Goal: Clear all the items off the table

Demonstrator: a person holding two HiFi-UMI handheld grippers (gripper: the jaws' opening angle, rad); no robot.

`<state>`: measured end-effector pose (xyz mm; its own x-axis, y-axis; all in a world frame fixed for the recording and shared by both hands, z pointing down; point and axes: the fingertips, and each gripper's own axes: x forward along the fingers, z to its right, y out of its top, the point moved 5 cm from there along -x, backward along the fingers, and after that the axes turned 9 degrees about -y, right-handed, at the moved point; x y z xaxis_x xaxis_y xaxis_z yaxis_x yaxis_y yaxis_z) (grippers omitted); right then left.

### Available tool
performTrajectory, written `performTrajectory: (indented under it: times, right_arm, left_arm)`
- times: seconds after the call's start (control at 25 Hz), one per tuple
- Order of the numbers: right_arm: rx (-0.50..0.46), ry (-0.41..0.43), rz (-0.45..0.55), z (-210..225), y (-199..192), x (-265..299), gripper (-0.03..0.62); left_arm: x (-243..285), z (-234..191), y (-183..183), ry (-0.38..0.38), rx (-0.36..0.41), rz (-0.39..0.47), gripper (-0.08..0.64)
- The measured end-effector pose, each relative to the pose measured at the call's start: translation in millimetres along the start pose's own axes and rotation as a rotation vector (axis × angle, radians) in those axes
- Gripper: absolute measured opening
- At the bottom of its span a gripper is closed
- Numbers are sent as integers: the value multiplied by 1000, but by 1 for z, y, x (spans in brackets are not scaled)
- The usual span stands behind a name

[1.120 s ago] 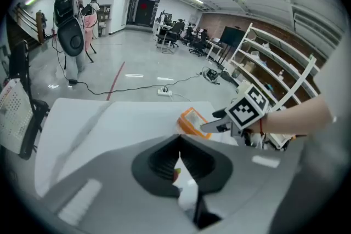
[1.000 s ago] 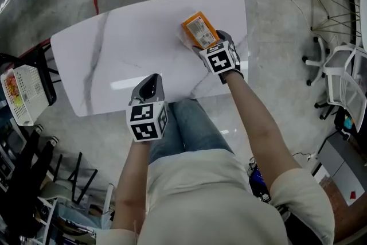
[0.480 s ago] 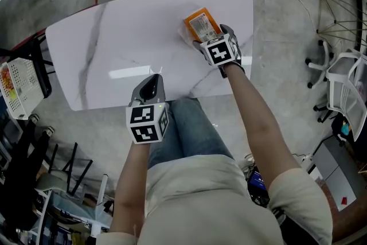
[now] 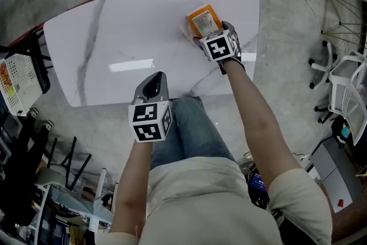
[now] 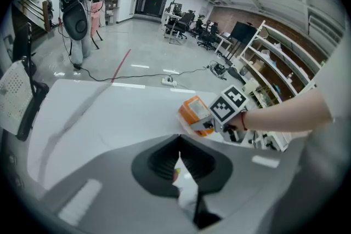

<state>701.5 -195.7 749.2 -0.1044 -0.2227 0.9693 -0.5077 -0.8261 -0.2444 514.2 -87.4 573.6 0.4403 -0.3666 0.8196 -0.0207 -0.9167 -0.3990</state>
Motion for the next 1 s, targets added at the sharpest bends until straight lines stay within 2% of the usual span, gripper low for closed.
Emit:
performTrajectory:
  times: [0.48,0.76,0.88,1.0]
  right_arm:
    - [-20,-30,-32,4,-2,11,521]
    - [-35,-51,-27,8,1,0,368]
    - [-54,-72,-19,8,1,-7,336]
    - [-52,-77,-10,7,0,-15,331]
  left_arm:
    - [-1,-6,-9,8,-11,-12,8]
    - [-6,-6,-6,9,-9,2,8]
    - [-10,-3,-6,6,-2,7,8]
    - [-16,-1,-7,2,5,16,8]
